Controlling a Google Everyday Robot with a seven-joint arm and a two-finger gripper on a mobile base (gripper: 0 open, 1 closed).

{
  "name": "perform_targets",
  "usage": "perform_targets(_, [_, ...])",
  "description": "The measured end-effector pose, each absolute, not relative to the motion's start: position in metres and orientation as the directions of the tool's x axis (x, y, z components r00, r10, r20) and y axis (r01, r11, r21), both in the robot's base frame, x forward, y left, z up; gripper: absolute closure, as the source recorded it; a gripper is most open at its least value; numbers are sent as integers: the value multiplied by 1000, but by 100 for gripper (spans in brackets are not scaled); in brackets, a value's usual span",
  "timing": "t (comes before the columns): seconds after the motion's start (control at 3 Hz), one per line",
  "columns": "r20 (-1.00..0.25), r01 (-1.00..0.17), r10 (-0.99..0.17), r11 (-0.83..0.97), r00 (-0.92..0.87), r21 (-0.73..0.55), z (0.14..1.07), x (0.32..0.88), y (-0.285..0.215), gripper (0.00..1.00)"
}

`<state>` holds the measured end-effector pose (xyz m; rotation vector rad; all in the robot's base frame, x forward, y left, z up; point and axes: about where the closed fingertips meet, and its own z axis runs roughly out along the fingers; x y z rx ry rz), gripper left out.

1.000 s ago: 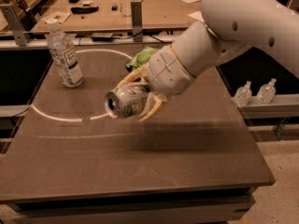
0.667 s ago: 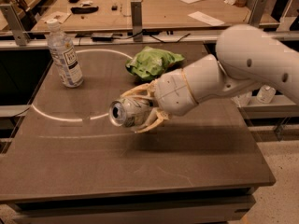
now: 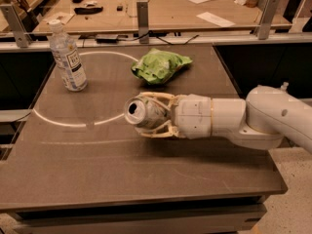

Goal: Place 7up can upright

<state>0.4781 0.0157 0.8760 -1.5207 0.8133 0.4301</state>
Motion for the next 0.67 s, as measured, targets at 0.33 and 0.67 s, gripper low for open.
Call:
perform_targets(0.33, [-716,-684,-123,223,687,-694,896,477,-2,100])
perform_targets(0.67, [-746,-703,-79,283,661,-653,905,474,-13,100])
